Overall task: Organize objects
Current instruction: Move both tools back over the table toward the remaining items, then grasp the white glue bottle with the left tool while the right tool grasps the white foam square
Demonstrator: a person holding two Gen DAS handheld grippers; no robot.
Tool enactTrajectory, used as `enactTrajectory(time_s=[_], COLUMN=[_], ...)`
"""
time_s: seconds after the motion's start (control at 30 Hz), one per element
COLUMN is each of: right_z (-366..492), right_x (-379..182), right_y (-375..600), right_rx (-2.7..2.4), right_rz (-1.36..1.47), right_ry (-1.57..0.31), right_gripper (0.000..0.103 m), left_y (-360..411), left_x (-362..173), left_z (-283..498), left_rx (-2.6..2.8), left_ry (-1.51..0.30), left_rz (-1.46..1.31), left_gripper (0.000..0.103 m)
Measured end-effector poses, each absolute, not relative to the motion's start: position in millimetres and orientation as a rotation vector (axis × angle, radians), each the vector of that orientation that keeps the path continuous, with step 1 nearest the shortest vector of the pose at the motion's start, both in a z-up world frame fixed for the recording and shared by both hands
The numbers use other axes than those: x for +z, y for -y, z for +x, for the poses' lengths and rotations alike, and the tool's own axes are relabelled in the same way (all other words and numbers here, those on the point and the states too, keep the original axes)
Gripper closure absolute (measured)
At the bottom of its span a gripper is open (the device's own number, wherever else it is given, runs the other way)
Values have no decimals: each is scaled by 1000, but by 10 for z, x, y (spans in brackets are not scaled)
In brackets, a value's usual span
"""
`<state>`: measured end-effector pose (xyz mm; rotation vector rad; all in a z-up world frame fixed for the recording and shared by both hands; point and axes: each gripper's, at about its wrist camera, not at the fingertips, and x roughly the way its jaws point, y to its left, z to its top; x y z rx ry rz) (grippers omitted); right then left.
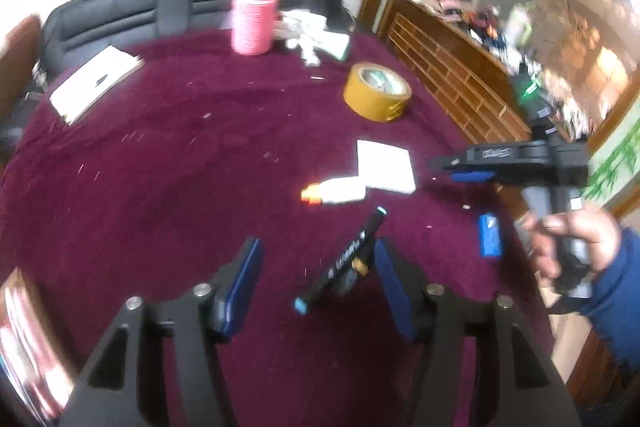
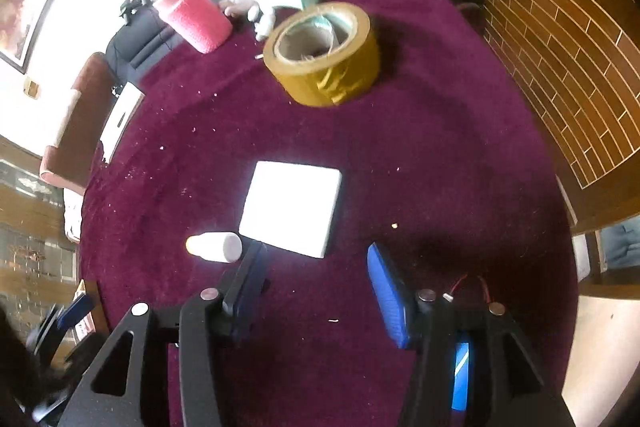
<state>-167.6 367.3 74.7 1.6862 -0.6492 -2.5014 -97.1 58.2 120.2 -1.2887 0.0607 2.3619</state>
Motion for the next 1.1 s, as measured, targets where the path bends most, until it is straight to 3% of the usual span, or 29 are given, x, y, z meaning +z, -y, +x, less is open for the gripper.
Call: enactTrajectory(time_s=[0.27,0.5,0.7,0.77,0.8,0.93,1.1], right_z=[-1348,-1046,-1084,-1151,-1214,-1477,-1905], right_x=[801,811,879,891,901,865,578], right_y=[-3706,-3856,-3939,-3919,-3887,-3758,-3630], right_rx=[-2441,-2406,-2439,-2433,-2425,-2422,-2363], right_rz=[1652,1652,1647,1645,1651,1703,1835], right_ry=[704,774,723,703,684,652,866], right_gripper=[44,43,42,41,35,22,18], left_y=[-1244,-1437,-1706,-1711,-1705,-1649,-1334], left_x=[705,460,131,141,140,138,130], left_z=[-1424,-1758,-1791,-1807,-1827,-1748,-1567], left_rx=[2115,2004,1896,1923,1941,2053,2185], left_ry=[-528,-604,-786,-748,-718,-676,-531], left_rz=[-1181,-1185,-1220,-1207,-1221,-1235,-1315], left_gripper=[46,46,49,68,73,76,76])
